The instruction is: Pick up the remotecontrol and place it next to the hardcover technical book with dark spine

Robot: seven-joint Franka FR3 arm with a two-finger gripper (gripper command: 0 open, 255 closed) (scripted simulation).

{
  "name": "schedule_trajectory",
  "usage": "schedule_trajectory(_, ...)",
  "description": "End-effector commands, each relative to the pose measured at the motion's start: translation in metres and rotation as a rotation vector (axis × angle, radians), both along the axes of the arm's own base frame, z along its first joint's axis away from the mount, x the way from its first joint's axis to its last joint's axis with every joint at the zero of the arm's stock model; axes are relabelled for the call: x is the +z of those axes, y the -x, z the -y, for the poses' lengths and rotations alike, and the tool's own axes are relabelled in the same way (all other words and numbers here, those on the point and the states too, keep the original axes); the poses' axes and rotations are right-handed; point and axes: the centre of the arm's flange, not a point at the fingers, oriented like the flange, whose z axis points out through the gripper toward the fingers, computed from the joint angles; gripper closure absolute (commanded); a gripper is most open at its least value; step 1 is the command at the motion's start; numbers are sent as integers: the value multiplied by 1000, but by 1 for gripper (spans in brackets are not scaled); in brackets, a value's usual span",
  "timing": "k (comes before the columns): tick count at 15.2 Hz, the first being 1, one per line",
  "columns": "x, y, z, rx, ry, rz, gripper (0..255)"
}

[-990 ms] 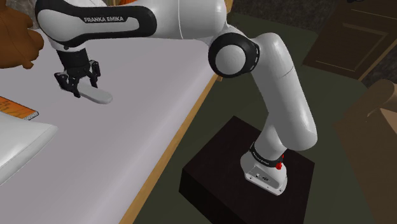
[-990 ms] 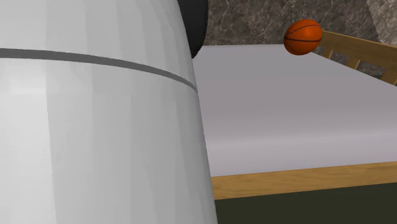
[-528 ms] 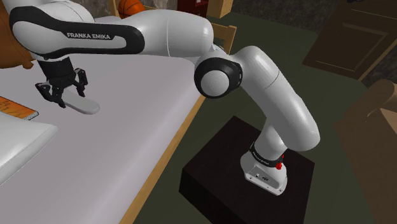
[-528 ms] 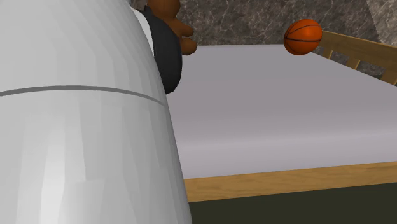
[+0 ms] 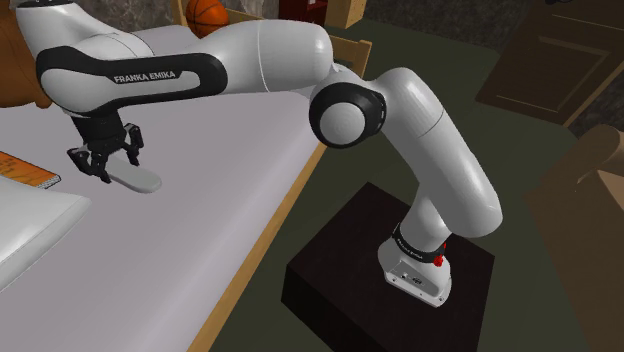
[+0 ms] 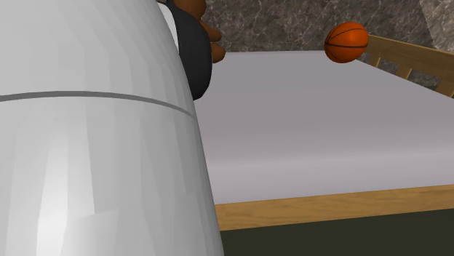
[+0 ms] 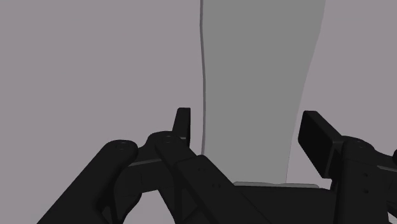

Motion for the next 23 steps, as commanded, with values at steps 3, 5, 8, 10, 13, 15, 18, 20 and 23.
schedule_trajectory(3,-19,0,-1,0,-1,1,255)
schedule_trajectory(5,-19,0,-1,0,-1,1,255)
schedule_trajectory(8,-19,0,-1,0,-1,1,255)
schedule_trajectory(10,-19,0,-1,0,-1,1,255)
schedule_trajectory(13,-19,0,-1,0,-1,1,0)
schedule_trajectory(15,-19,0,-1,0,-1,1,0)
schedule_trajectory(18,7,0,-1,0,-1,1,0)
schedule_trajectory(20,31,0,0,0,-1,1,0)
schedule_trajectory(23,31,0,0,0,-1,1,0)
